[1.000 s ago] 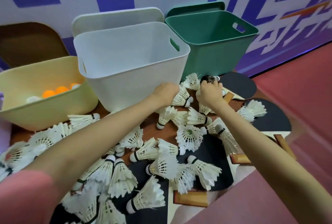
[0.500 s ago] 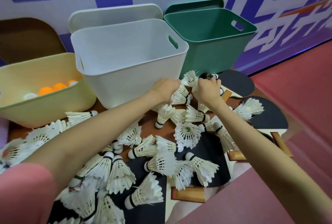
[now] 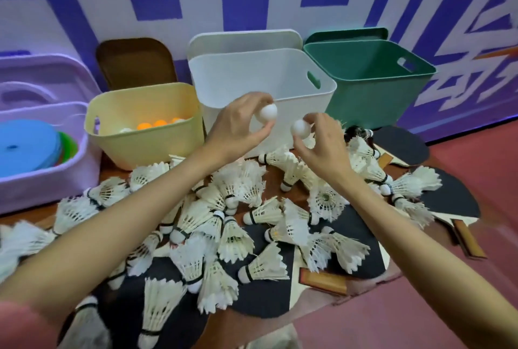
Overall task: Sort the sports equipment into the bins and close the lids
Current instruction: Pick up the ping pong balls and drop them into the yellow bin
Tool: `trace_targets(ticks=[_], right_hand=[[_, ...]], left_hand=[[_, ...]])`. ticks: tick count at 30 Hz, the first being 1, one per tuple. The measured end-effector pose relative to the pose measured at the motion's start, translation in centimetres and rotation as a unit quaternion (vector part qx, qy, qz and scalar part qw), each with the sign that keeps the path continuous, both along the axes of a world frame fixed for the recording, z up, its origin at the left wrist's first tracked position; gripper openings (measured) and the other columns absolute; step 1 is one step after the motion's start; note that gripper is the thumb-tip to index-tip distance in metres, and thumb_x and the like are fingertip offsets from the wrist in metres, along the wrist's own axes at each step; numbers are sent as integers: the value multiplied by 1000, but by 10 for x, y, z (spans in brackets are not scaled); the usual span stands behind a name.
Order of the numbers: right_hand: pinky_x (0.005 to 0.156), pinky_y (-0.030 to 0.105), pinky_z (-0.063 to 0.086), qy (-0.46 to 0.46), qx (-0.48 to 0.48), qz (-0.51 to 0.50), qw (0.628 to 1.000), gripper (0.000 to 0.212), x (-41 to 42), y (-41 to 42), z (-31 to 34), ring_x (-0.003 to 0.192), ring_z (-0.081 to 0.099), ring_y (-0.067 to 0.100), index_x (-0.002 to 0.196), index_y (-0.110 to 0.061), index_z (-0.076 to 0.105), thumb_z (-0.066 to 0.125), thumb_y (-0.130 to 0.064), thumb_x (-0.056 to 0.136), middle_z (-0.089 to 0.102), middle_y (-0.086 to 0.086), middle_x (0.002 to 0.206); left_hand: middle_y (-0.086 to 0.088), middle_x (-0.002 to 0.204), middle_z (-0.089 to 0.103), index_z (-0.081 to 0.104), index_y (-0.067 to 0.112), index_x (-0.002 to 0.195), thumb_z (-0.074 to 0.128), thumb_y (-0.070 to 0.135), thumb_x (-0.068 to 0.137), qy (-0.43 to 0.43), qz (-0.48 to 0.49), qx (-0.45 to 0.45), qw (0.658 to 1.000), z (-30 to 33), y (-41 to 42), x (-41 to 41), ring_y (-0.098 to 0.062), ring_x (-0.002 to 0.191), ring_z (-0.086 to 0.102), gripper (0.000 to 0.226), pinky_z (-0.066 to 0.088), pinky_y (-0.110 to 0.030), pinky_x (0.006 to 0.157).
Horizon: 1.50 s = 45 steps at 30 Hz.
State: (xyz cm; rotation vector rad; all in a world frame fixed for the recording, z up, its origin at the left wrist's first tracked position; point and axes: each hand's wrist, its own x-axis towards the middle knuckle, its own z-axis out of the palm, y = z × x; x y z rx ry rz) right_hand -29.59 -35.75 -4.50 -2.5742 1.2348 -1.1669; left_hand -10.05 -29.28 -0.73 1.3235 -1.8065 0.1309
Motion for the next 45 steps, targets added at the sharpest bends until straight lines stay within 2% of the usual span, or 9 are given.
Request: trace_targets(ticks=[5,10,14,18,22,28,33,40,45], right_hand=[[83,30,40,23,-31,113,993,34,67,21,21,97,55,26,119,-5,52,57,-25,92,60,10,109],[84,40,46,14,-69,196,978,31,149,38,39,97,58,33,117,0,56,56,-18,92,63,15,109],[80,45,47,41,-53,209,975,32,215,32,46,96,58,36,117,-1,57,55,-18,90,63,16,109],[92,42,42,101,-33,196,975,41,247,28,48,112,53,34,129,-4,50,56,-18,91,57,16,125],[88,42,44,80,-43,211,973,38,224,33,47,106,56,32,124,-3,53,57,-18,89,57,15,119],[79,34,49,36,-50,182,981,27,120,21,39,94,58,22,116,-5,55,52,-13,90,59,10,109],[78,41,52,30,39,63,997,23,47,-10,24,91,58,21,111,-6,57,53,-10,89,60,9,107],[85,31,45,161,227,-30,960,32,13,-39,-9,105,60,31,123,1,55,47,-10,94,62,19,119],[93,32,42,235,289,-15,928,35,21,-56,-15,117,54,31,127,-3,54,41,-7,96,57,17,129]], left_hand=[[-1,110,69,64,14,114,72,17,80,79,164,27,983,-3,35,84,-18,96,64,35,52,-33,82],[-9,106,69,68,8,109,78,12,73,211,300,99,925,-12,52,168,-23,99,64,38,53,-36,87],[-10,108,69,67,7,108,77,10,74,232,329,121,907,-10,54,206,-22,100,63,36,48,-29,85],[-9,119,65,64,8,119,74,19,81,225,341,167,897,-11,48,226,-23,108,60,41,47,-31,93],[-5,116,65,64,10,116,65,22,84,185,352,102,912,-11,52,209,-20,104,61,34,49,-34,88],[-2,94,69,66,9,100,61,14,85,81,183,-55,978,-4,59,121,-13,83,62,17,51,-26,76],[-2,105,71,68,9,109,60,14,89,0,16,101,995,-15,29,58,-8,89,61,22,48,-22,84],[-10,121,65,60,6,125,56,21,91,-106,-15,297,949,-47,-36,0,-23,110,60,37,47,-33,94],[-11,98,66,62,5,104,55,12,87,-249,-1,322,913,-58,-63,-19,-29,93,62,20,46,-35,69]])
